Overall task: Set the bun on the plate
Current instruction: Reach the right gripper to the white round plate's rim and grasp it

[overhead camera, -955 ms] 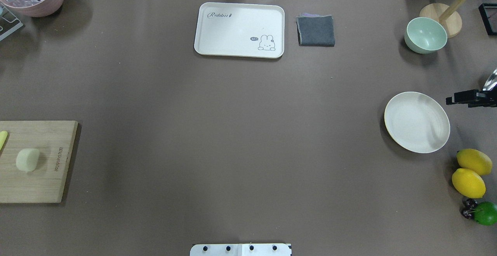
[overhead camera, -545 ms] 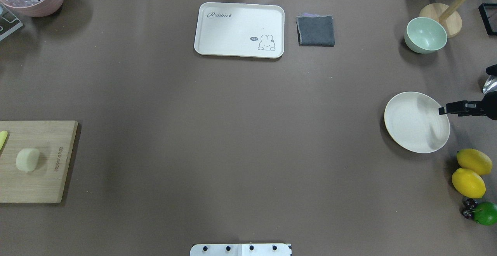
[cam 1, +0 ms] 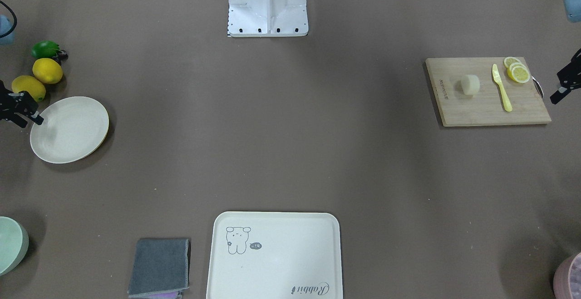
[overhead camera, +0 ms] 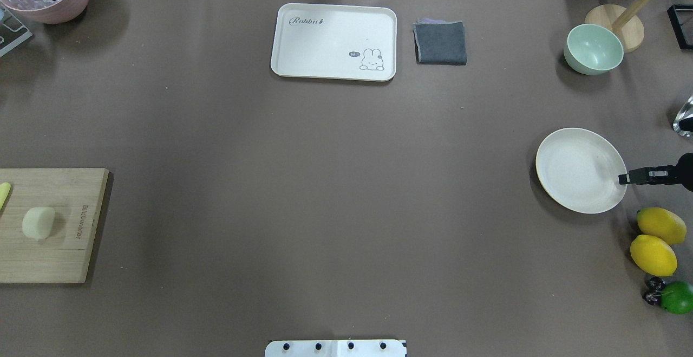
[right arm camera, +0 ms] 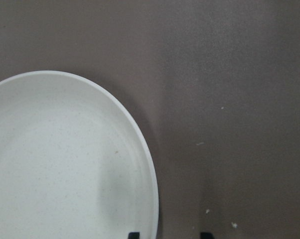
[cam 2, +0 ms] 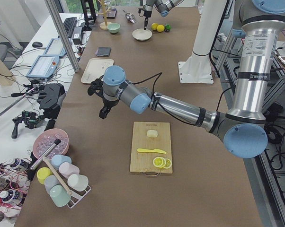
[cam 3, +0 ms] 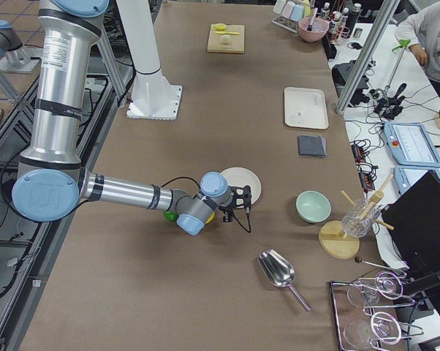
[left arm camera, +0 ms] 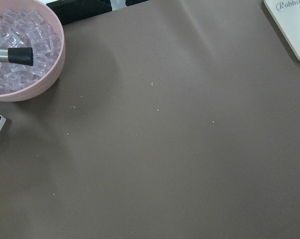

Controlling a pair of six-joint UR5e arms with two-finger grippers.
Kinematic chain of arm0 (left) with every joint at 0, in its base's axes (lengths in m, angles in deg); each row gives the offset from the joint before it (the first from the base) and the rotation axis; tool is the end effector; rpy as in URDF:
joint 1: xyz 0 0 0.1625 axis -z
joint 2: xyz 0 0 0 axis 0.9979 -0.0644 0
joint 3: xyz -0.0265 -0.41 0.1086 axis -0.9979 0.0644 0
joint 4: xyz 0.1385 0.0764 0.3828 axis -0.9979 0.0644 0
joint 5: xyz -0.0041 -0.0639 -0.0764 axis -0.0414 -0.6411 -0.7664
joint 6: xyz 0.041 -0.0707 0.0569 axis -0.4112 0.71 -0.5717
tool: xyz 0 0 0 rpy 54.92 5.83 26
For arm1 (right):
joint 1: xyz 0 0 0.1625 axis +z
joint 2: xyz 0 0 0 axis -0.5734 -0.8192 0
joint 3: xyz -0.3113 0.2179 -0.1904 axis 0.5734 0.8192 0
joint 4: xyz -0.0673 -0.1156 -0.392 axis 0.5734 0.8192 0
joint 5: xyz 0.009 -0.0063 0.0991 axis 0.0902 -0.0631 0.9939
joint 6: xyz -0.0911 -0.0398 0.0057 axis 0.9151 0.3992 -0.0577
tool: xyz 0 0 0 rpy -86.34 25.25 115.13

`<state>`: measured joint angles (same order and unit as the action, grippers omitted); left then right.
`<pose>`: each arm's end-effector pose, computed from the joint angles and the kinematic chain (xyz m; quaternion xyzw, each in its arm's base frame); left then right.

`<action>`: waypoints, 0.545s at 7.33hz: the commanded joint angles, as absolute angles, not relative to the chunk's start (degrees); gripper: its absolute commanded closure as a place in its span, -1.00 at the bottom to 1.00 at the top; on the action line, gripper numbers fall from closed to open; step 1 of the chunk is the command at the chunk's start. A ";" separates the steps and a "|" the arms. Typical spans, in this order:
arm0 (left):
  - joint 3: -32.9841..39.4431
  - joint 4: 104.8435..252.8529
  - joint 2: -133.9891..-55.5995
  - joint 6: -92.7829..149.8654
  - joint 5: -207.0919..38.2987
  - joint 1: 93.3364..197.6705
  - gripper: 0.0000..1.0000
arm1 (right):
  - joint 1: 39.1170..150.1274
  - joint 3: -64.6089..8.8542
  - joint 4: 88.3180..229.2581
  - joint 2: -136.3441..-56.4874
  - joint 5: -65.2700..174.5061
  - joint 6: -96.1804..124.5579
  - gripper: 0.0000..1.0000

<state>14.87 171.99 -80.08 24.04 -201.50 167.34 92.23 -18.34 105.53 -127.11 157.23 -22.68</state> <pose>0.0247 -0.5321 0.4608 0.2193 0.4332 0.1209 0.8658 -0.1660 -0.3969 0.6730 0.1008 -0.4746 0.0289 0.8739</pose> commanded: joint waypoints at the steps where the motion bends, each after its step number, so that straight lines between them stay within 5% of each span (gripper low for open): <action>1: 15.00 172.95 -79.16 24.01 -201.55 167.34 -0.96 | 90.90 -18.38 105.42 -127.07 156.93 -22.83 0.31; 2: 15.00 174.35 -78.63 24.88 -201.64 167.34 -0.96 | 90.54 -18.38 105.42 -126.89 156.58 -23.10 0.37; 3: 14.92 175.67 -78.37 25.84 -201.73 167.26 -0.96 | 90.45 -18.38 105.42 -126.63 156.32 -23.19 0.88; 4: 14.92 175.86 -78.28 25.94 -201.64 167.26 -0.96 | 90.45 -18.73 105.42 -126.54 156.40 -23.19 1.00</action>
